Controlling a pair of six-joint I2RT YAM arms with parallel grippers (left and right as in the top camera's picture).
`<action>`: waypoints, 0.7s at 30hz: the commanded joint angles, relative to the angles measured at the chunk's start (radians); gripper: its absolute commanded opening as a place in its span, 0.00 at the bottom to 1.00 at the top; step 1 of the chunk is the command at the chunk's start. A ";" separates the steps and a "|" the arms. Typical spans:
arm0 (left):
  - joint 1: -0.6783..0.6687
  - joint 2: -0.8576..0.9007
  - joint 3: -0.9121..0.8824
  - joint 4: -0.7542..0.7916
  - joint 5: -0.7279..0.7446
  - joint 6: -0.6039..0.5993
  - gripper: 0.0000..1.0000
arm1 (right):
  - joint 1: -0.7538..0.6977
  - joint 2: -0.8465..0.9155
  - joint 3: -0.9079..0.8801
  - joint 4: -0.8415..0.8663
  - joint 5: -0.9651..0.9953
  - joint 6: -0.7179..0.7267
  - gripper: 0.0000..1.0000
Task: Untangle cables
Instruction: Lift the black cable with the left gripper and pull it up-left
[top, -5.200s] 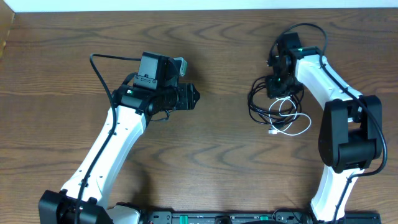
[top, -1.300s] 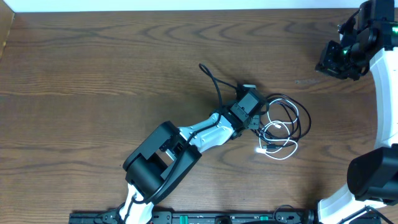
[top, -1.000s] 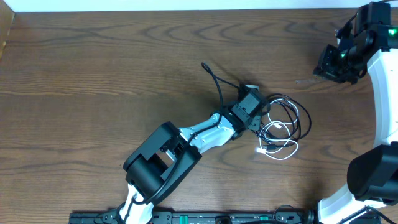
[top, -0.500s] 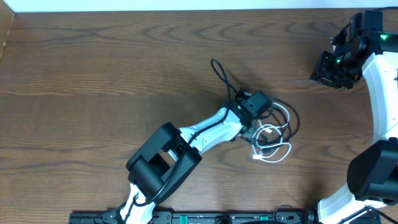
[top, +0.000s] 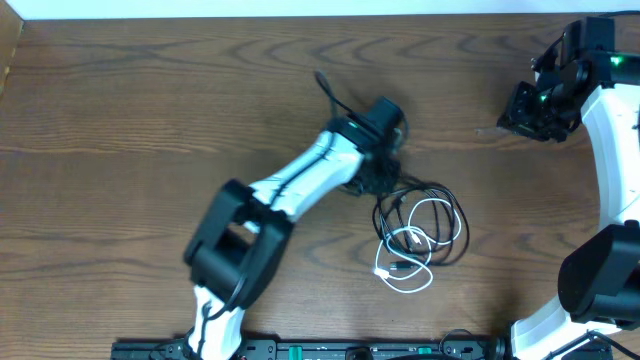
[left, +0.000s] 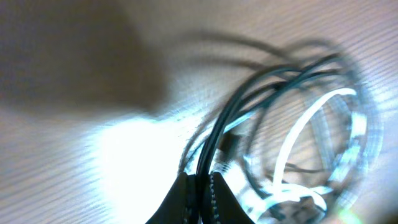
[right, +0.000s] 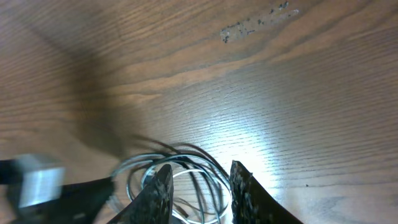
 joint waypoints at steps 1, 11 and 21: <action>0.057 -0.182 0.033 0.005 0.065 0.026 0.07 | 0.020 0.002 -0.026 0.016 -0.013 0.004 0.27; 0.163 -0.478 0.033 0.055 0.065 0.026 0.07 | 0.127 0.002 -0.137 0.210 -0.348 -0.054 0.27; 0.187 -0.629 0.033 0.158 0.065 0.019 0.07 | 0.272 0.002 -0.141 0.344 -0.430 -0.101 0.41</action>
